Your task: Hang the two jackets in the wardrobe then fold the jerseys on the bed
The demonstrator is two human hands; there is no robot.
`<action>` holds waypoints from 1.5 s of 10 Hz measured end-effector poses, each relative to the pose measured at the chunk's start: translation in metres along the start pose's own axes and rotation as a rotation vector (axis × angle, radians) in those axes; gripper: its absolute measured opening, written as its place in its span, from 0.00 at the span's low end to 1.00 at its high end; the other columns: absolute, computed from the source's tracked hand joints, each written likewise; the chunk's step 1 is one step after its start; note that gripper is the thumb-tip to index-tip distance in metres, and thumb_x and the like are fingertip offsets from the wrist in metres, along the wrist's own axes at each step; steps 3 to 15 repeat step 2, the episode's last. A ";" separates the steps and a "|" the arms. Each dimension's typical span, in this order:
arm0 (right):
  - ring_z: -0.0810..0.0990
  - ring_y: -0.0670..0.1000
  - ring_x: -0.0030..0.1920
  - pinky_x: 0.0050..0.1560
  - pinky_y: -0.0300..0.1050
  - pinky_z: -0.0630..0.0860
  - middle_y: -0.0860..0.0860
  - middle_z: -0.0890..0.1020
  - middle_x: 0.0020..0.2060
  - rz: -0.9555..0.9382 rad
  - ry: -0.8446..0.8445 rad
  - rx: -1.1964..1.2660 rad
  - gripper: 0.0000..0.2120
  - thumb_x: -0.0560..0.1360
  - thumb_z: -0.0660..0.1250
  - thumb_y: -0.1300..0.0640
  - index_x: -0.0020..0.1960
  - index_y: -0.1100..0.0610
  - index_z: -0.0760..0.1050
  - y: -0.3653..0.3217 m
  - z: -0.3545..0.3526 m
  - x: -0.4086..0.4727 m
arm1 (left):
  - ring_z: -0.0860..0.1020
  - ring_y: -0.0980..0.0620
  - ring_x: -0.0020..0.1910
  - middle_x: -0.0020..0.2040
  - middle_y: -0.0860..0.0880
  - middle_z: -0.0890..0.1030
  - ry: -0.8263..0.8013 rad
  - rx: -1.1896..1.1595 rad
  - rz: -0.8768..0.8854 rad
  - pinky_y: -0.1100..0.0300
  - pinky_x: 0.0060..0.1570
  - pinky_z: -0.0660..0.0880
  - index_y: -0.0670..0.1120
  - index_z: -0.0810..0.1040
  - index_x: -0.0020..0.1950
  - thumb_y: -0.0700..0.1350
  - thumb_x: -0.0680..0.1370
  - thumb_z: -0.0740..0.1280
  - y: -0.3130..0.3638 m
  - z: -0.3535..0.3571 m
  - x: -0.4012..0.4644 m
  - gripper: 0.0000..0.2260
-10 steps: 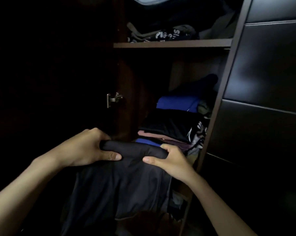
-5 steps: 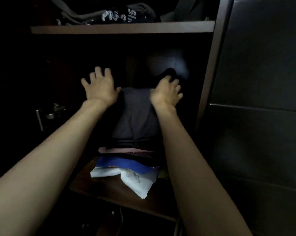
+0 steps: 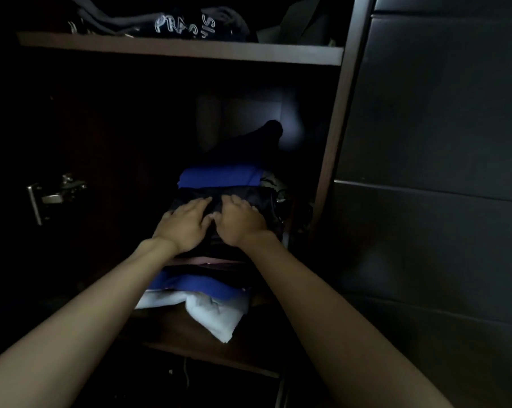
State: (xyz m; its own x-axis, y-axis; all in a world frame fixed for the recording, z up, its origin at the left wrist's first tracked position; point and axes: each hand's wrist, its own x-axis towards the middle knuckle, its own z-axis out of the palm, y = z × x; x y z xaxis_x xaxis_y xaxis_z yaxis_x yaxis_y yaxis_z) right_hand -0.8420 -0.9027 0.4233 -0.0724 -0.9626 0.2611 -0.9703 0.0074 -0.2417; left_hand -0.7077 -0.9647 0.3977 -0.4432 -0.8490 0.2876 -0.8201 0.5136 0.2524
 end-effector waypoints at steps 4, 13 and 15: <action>0.72 0.59 0.71 0.66 0.55 0.73 0.57 0.72 0.72 -0.224 0.135 0.229 0.23 0.85 0.58 0.49 0.77 0.57 0.64 -0.004 -0.034 -0.061 | 0.61 0.50 0.78 0.80 0.54 0.62 0.402 0.009 0.011 0.45 0.75 0.57 0.54 0.66 0.77 0.53 0.84 0.58 0.020 -0.046 -0.078 0.21; 0.72 0.59 0.71 0.66 0.55 0.73 0.57 0.72 0.72 -0.224 0.135 0.229 0.23 0.85 0.58 0.49 0.77 0.57 0.64 -0.004 -0.034 -0.061 | 0.61 0.50 0.78 0.80 0.54 0.62 0.402 0.009 0.011 0.45 0.75 0.57 0.54 0.66 0.77 0.53 0.84 0.58 0.020 -0.046 -0.078 0.21; 0.72 0.59 0.71 0.66 0.55 0.73 0.57 0.72 0.72 -0.224 0.135 0.229 0.23 0.85 0.58 0.49 0.77 0.57 0.64 -0.004 -0.034 -0.061 | 0.61 0.50 0.78 0.80 0.54 0.62 0.402 0.009 0.011 0.45 0.75 0.57 0.54 0.66 0.77 0.53 0.84 0.58 0.020 -0.046 -0.078 0.21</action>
